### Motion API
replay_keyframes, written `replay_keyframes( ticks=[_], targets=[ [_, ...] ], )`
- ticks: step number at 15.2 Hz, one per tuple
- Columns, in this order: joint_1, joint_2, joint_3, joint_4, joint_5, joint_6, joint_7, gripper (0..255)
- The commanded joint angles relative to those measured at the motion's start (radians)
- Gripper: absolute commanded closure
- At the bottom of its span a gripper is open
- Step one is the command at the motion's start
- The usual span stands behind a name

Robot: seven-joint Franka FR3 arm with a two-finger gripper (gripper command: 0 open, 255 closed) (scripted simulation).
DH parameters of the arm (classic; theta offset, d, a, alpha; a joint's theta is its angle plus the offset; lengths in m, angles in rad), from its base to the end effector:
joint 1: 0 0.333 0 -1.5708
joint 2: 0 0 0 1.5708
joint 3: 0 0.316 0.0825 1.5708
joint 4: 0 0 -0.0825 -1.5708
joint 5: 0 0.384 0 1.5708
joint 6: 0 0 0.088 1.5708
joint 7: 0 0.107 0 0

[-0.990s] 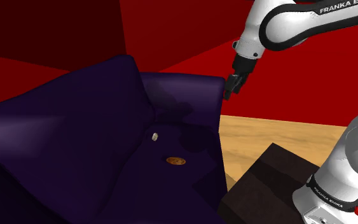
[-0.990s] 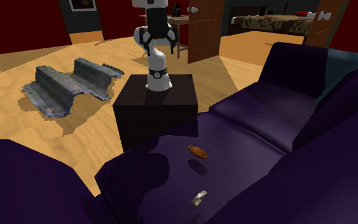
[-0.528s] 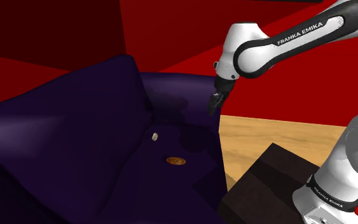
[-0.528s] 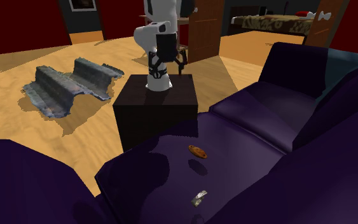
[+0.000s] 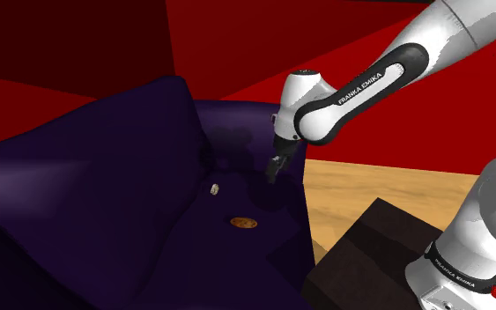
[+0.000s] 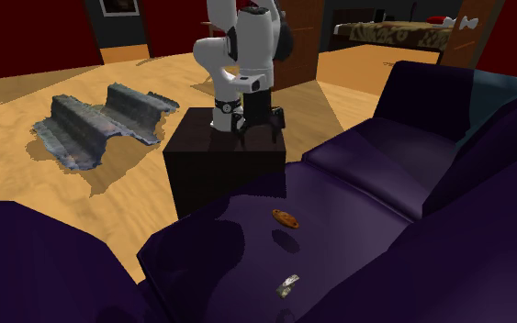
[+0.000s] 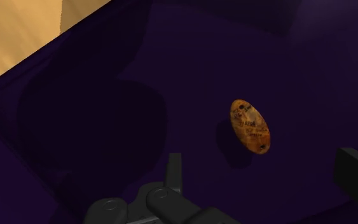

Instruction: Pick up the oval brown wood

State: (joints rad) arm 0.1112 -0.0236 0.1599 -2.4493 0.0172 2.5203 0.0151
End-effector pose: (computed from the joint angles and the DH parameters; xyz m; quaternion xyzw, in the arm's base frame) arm 0.4693 0.1302 0.3169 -0.9915 -0.1209 -0.0462 0.0101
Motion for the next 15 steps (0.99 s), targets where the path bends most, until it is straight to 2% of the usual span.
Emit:
replay_keyframes(
  ticks=[1, 8, 15],
  targets=[
    [0.005, 0.076, 0.007, 0.025, -0.026, 0.045, 0.016, 0],
    [0.058, 0.355, -0.007, 0.160, -0.144, 0.164, 0.095, 0],
    [0.138, 0.627, -0.049, 0.349, -0.222, 0.225, 0.142, 0]
  ],
)
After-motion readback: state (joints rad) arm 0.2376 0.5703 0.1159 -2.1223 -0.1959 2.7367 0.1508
